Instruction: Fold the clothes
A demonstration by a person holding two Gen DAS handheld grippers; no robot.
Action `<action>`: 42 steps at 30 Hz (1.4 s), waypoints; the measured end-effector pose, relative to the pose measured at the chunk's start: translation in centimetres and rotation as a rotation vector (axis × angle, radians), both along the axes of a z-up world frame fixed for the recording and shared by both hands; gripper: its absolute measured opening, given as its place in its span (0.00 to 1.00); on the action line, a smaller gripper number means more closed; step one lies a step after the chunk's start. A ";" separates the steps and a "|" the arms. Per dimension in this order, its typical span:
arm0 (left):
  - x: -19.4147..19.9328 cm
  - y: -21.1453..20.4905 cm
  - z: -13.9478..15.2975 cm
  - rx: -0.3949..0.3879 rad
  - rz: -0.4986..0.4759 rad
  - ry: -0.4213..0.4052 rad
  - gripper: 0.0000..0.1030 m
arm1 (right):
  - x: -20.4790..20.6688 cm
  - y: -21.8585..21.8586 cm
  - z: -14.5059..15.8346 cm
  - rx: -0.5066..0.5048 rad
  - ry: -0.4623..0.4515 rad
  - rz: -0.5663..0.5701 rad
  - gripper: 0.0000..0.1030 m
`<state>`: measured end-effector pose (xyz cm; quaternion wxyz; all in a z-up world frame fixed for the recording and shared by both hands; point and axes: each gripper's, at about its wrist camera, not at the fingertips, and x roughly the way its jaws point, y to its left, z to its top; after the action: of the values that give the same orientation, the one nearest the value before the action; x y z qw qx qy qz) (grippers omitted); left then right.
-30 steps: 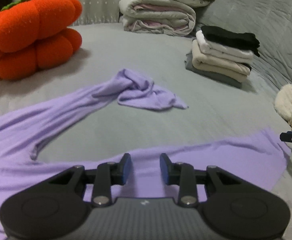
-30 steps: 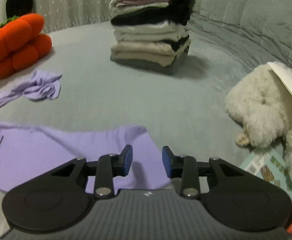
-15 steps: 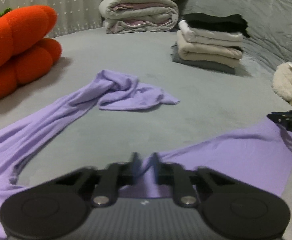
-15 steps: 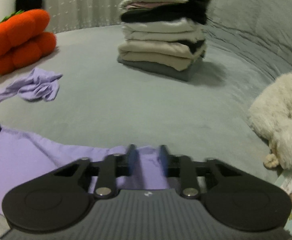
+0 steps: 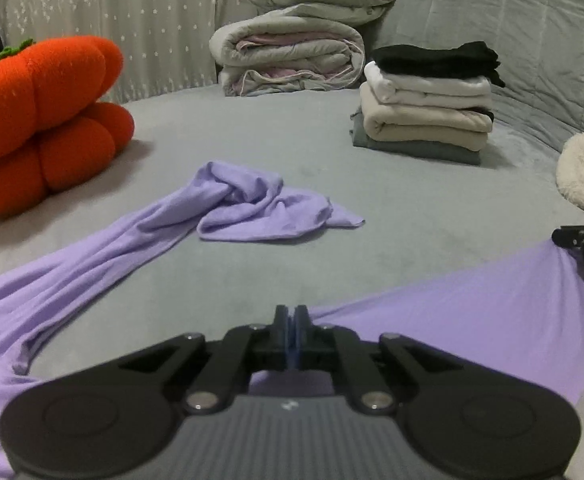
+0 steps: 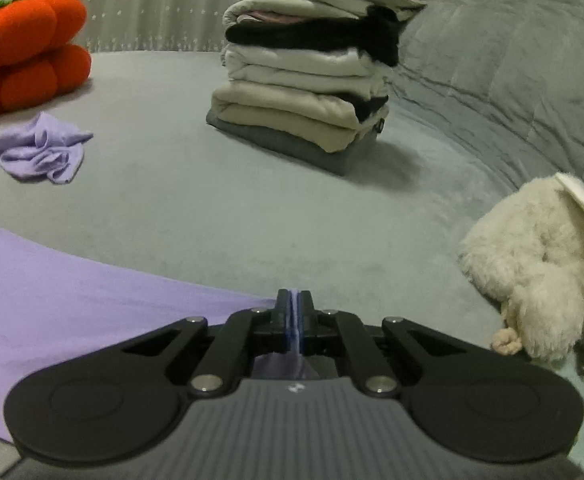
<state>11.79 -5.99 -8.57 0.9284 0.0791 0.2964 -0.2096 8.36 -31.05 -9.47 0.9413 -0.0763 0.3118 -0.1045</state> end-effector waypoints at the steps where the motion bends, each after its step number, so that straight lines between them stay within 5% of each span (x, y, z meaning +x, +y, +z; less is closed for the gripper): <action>1: -0.1 0.0 0.1 -0.002 0.002 -0.003 0.16 | 0.0 0.2 0.1 -0.010 -0.001 0.001 0.09; 4: -0.4 0.7 0.5 -0.013 0.027 -0.012 0.44 | -0.2 0.4 0.6 -0.021 -0.008 0.002 0.15; 6: -0.9 1.2 0.7 -0.005 0.042 -0.024 0.49 | -0.3 0.7 1.0 -0.021 -0.014 0.007 0.16; 10: -1.9 2.9 1.2 0.005 0.074 -0.040 0.59 | -0.6 1.5 1.9 0.013 -0.037 0.019 0.38; 27: -5.5 14.1 2.0 0.056 0.237 -0.043 0.59 | -0.9 10.7 2.6 0.210 0.033 0.308 0.38; 33: -6.5 17.2 1.4 0.109 0.290 0.010 0.59 | -0.8 13.8 2.5 0.217 0.064 0.381 0.38; 42: -7.9 21.2 1.8 0.056 0.347 0.118 0.62 | -1.2 18.3 2.4 0.221 0.114 0.502 0.38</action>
<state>3.93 15.25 -6.81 0.9291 0.0403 0.3653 -0.0419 7.16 -12.72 -7.10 0.9214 -0.0536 0.3450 0.1709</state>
